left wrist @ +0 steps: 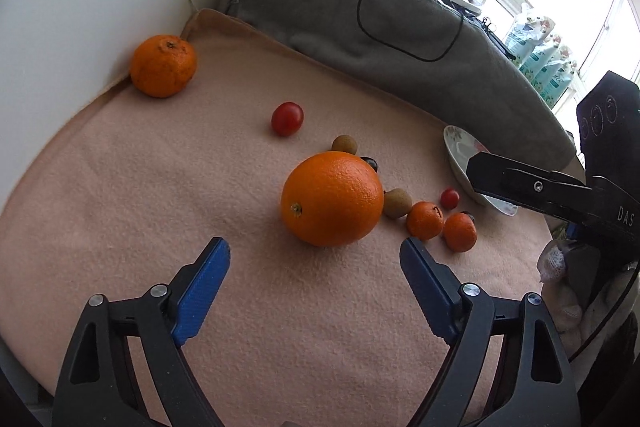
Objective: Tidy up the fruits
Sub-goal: 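Move the right tool to the large orange and close around it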
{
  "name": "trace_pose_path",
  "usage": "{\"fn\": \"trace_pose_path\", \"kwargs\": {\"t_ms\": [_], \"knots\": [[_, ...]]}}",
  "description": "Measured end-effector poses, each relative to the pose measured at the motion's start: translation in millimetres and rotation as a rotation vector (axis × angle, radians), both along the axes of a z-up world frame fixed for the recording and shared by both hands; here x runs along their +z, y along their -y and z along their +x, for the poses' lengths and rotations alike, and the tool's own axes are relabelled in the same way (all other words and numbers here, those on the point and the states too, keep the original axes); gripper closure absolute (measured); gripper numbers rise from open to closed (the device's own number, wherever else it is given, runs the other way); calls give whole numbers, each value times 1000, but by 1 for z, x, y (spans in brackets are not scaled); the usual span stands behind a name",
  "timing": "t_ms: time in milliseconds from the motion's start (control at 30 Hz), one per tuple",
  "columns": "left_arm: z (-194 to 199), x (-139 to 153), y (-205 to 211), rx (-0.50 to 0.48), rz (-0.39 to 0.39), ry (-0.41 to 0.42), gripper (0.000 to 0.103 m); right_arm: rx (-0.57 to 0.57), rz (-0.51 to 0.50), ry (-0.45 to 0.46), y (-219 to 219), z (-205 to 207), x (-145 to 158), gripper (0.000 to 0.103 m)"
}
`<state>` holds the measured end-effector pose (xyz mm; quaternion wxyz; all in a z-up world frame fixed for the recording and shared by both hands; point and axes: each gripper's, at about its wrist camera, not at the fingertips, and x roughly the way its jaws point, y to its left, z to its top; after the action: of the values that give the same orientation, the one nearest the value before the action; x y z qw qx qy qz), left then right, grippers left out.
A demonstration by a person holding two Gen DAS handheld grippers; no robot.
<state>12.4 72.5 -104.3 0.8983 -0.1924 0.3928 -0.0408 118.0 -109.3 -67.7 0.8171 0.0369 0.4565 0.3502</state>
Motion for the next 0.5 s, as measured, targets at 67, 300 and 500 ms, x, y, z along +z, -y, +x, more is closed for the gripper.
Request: {"fn": "trace_pose_path", "kwargs": {"t_ms": [67, 300, 500], "knots": [[4, -3, -2, -3, -8, -5, 26, 22, 22, -58, -7, 8, -5, 15], [13, -10, -5, -20, -41, -12, 31, 62, 78, -187, -28, 26, -20, 20], [18, -13, -8, -34, -75, -13, 34, 73, 85, -232, -38, 35, -26, 20]]}}
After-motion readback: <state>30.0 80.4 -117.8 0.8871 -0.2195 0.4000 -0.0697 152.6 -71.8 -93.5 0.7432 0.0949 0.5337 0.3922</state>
